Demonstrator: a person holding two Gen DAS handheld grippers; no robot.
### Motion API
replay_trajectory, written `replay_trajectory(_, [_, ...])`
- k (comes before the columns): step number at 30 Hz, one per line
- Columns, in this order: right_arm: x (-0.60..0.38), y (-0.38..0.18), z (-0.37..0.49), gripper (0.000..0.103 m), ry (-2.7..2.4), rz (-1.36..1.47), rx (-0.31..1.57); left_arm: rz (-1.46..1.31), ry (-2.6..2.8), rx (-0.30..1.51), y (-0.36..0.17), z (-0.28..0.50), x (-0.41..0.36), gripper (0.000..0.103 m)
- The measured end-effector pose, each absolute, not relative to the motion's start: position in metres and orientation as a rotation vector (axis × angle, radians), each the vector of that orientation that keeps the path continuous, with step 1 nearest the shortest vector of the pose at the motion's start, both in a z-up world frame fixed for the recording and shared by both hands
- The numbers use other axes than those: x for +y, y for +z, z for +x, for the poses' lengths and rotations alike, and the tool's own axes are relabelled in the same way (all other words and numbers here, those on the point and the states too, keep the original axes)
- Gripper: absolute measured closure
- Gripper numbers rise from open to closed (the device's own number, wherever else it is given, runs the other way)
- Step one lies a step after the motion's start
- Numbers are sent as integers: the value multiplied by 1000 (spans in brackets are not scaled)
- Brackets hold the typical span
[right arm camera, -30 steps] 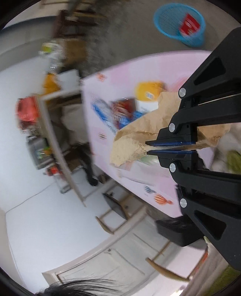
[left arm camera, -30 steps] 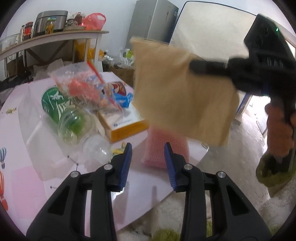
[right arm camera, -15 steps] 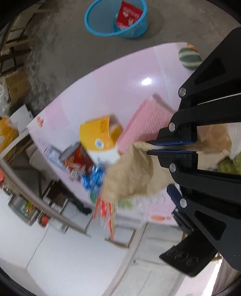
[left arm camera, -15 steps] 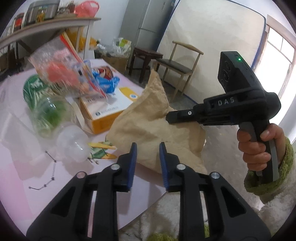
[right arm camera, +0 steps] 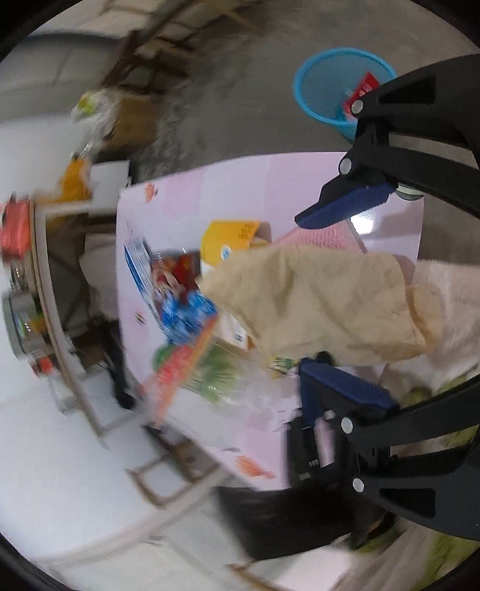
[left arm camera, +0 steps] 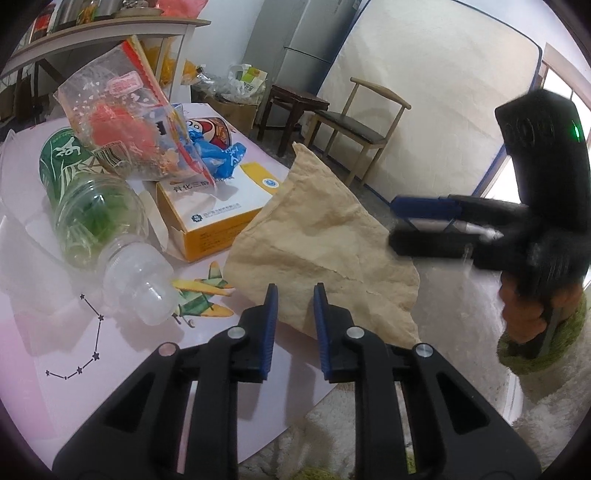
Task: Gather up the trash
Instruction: 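Grasp the pink mesh sponge with the left tool while the right tool holds the paper bag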
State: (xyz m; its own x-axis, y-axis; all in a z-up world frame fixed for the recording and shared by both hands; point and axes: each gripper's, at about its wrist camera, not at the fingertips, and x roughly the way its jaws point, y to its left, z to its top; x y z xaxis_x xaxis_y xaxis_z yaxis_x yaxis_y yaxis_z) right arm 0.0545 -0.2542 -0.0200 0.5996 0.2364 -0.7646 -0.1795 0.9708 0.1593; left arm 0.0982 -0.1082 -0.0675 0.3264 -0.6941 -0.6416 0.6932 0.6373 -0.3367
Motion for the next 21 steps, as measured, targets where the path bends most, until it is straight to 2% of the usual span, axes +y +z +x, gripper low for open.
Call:
replay_trajectory(9, [-222, -50, 68, 27, 258, -142, 981, -66, -891, 846, -61, 109, -94, 85])
replay_trajectory(12, [-224, -50, 68, 35, 255, -129, 976, -71, -888, 841, -58, 109, -93, 85])
replay_trajectory(14, [-227, -48, 68, 44, 260, -96, 971, -70, -889, 838, -56, 107, -89, 85])
replay_trajectory(16, [-233, -45, 69, 58, 257, -52, 973, -67, -887, 834, -54, 106, -88, 85])
replay_trajectory(21, [-242, -47, 73, 77, 237, 1, 977, -70, -887, 818, -48, 100, -80, 85])
